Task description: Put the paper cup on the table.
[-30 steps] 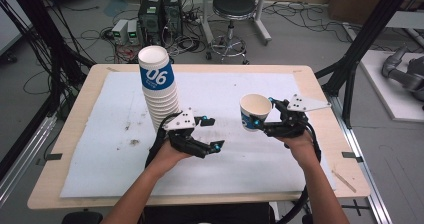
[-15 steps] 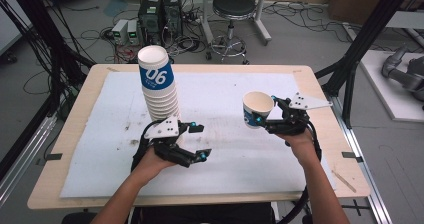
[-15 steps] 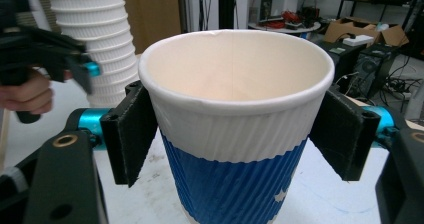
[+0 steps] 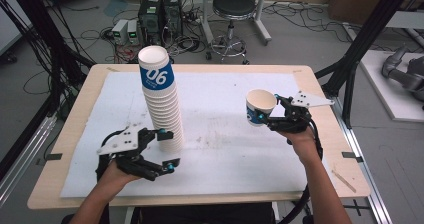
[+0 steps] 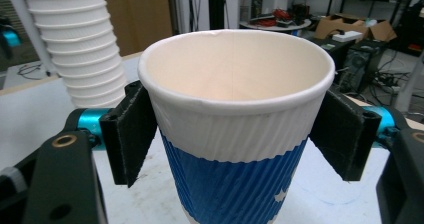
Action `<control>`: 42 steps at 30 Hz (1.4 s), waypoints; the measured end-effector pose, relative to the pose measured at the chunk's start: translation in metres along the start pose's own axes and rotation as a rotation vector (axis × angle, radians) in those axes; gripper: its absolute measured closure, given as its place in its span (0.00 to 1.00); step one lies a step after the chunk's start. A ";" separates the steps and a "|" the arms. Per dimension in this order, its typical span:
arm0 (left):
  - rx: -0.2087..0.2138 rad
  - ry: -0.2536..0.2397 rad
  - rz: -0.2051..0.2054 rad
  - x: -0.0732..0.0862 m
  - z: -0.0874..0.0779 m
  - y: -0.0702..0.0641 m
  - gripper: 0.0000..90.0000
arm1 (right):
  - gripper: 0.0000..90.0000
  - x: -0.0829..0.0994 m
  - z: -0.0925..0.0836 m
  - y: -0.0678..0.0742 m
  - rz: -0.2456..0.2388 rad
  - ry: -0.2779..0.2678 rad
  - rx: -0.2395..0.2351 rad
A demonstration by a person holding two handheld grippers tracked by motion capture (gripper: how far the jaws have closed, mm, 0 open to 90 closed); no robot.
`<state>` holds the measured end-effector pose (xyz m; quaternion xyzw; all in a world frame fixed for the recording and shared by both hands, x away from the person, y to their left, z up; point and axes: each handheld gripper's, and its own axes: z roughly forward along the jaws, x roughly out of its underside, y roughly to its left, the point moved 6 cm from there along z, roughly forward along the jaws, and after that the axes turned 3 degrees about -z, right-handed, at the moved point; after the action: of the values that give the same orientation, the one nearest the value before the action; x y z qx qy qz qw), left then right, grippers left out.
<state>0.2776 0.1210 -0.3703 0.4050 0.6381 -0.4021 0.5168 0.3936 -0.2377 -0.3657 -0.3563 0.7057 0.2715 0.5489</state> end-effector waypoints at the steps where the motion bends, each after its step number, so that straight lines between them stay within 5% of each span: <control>1: -0.013 -0.009 -0.007 0.001 -0.004 0.002 0.22 | 0.27 0.000 0.001 -0.002 0.000 -0.001 0.007; 7: -0.159 -0.037 0.003 0.007 -0.031 0.031 0.22 | 0.27 0.005 0.010 -0.014 0.019 0.002 0.050; 11: -0.303 -0.063 -0.035 0.016 -0.050 0.062 0.22 | 0.26 0.011 0.020 -0.025 0.031 0.025 0.093; 18: -0.451 -0.101 -0.103 0.026 -0.065 0.105 0.22 | 0.26 0.031 0.041 -0.044 0.092 0.099 0.154; 29: -0.492 -0.082 -0.135 0.039 -0.058 0.124 0.22 | 0.24 0.072 0.060 -0.043 0.133 0.237 0.149; 39: -0.508 -0.074 -0.144 0.043 -0.063 0.125 0.22 | 0.22 0.089 0.037 -0.036 0.139 0.270 0.156; 42: -0.504 -0.068 -0.140 0.043 -0.061 0.124 0.22 | 0.22 0.092 0.032 -0.034 0.107 0.309 0.145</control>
<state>0.3666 0.2252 -0.4160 0.2049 0.7269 -0.2784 0.5934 0.4260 -0.2520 -0.4628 -0.3149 0.8174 0.1908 0.4430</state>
